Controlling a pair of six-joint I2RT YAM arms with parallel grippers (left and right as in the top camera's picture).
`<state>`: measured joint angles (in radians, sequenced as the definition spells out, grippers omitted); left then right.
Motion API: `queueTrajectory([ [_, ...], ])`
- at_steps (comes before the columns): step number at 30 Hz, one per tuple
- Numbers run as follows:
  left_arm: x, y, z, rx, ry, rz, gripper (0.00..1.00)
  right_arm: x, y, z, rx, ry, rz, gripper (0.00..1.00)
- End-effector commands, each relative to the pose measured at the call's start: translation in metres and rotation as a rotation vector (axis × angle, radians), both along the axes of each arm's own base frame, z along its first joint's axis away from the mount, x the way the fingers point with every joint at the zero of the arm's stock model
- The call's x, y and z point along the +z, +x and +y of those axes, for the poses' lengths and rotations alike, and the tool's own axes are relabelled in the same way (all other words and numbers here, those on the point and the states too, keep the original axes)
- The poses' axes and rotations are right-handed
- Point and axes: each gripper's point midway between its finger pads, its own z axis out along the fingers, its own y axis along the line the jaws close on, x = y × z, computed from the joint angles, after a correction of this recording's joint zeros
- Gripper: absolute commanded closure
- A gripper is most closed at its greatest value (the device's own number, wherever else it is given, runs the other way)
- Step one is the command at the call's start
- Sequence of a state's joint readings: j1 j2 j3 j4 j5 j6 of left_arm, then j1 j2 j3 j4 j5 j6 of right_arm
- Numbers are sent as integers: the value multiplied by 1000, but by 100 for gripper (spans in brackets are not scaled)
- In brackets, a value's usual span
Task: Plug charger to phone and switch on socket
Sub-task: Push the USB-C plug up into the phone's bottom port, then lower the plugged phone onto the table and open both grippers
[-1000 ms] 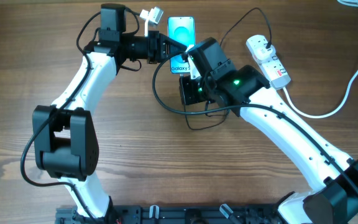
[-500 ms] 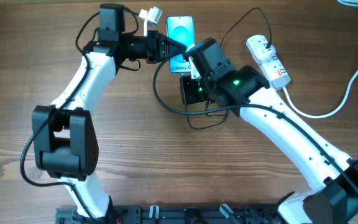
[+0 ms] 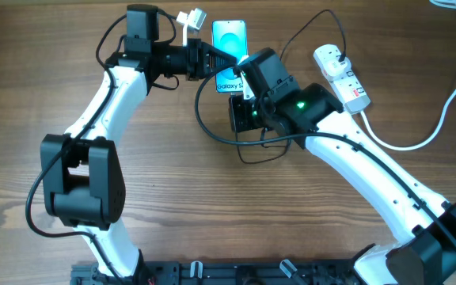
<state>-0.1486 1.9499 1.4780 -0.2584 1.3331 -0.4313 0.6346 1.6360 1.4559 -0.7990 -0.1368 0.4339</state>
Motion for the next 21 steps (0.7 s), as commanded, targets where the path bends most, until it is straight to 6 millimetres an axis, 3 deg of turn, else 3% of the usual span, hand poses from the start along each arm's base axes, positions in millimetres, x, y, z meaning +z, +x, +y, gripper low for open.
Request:
queueTrajectory([
  [1,22,-9,0,-35,-36,-46,96,24,11,1,-30,33,-75,96],
  [9,21,-10,0,-41,-34,-67,96,40,16,4,-31,53,-112,96],
  [21,22,-18,0,-68,-54,-23,96,47,30,-1,-54,34,-179,96],
])
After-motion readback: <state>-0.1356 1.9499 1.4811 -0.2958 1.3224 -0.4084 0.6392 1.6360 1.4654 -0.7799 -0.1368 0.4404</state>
